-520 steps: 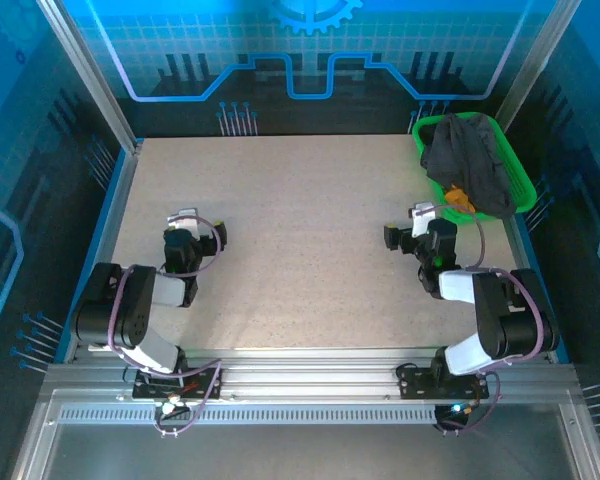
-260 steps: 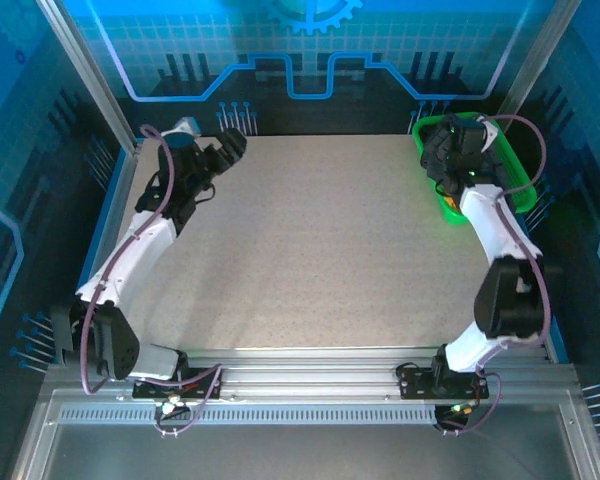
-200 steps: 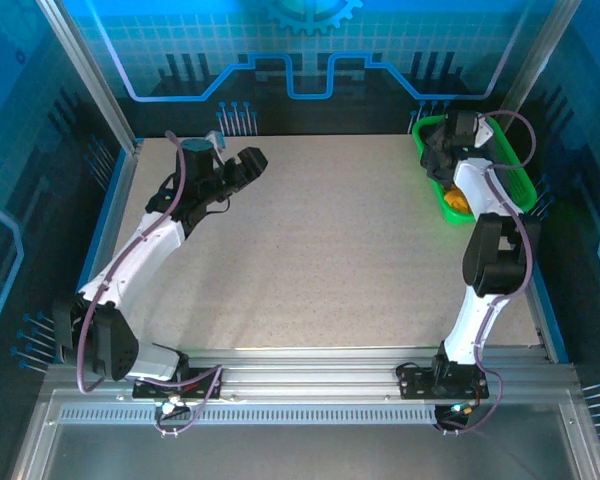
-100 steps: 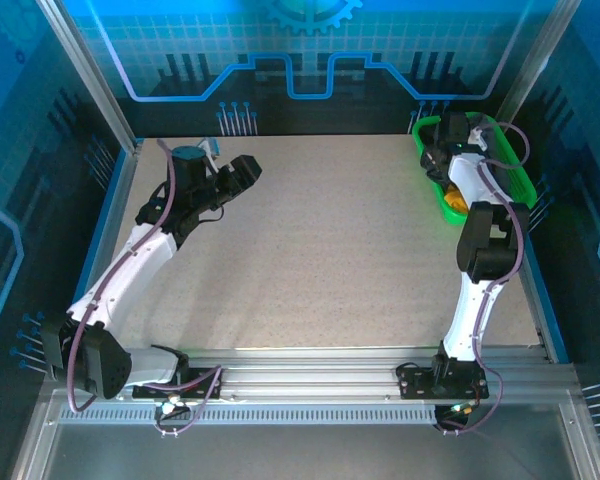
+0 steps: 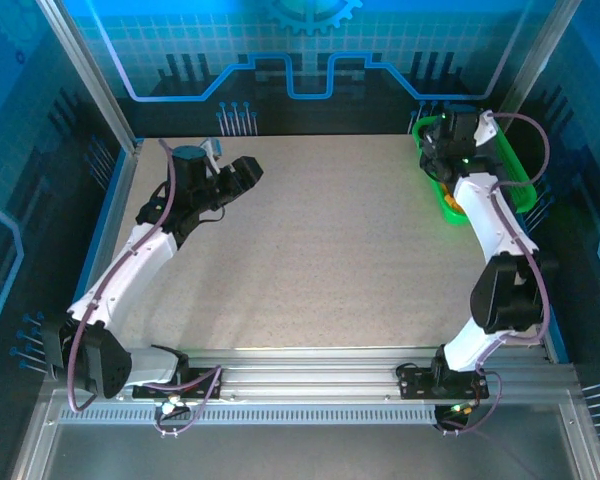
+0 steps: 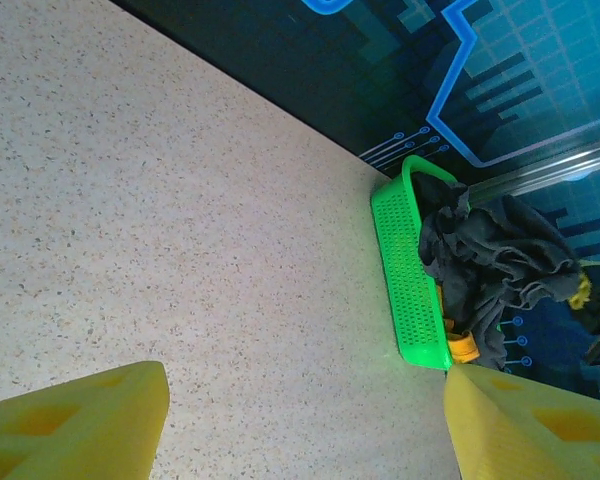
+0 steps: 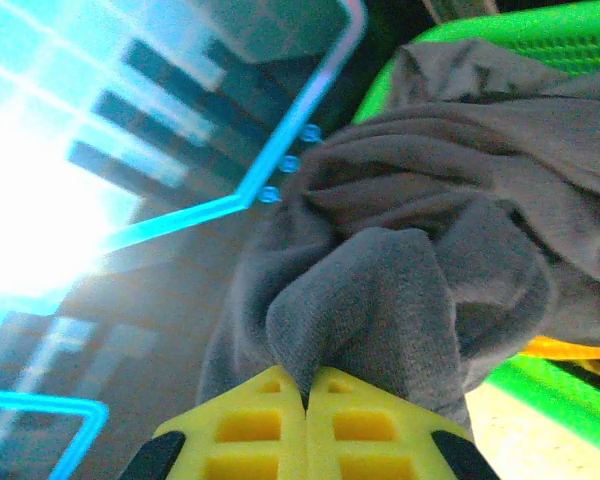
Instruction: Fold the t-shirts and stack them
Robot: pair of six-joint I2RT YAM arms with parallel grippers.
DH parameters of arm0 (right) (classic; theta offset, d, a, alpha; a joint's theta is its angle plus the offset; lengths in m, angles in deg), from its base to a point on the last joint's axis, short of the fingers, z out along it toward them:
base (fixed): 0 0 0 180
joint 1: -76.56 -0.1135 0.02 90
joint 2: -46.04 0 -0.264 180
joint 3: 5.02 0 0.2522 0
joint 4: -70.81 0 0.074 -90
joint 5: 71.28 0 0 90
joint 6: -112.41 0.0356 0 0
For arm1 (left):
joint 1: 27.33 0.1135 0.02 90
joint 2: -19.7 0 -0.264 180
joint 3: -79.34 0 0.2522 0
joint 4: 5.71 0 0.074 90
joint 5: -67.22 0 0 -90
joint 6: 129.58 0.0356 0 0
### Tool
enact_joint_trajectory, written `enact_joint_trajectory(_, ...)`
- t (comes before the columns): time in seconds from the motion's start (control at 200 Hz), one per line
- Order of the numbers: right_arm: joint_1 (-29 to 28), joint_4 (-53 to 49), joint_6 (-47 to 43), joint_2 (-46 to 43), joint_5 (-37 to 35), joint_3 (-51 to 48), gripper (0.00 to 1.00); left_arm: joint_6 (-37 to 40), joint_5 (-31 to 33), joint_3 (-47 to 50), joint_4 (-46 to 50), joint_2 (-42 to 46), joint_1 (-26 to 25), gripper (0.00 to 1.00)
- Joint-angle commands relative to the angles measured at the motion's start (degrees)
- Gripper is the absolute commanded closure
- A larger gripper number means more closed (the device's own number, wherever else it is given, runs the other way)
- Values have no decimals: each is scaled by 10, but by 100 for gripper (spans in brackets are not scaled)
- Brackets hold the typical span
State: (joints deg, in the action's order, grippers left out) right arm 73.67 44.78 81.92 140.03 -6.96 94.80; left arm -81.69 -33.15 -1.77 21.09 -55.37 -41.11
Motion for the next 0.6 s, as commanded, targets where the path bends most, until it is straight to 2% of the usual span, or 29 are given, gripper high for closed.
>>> enact_joint_trajectory(0.0, -28, 67, -25, -45, -22, -5, 100, -5, -21, -15, -13, -7, -4, 26)
enact_joint_trajectory(0.1, -42, 76, -72, -67, -20, 39, 100, -6, -20, -14, -12, -6, -4, 26)
enact_joint_trajectory(0.22, -51, 128, -132, -78, 17, 94, 100, -13, -22, -10, -17, -9, -5, 27)
enact_joint_trajectory(0.48, -71, 237, -151, -34, 241, 231, 100, -18, -18, -7, -18, -13, -8, 27)
enact_joint_trajectory(0.595, -101, 236, -158, 7, 327, 327, 100, -18, -7, -3, -14, -9, -9, 27)
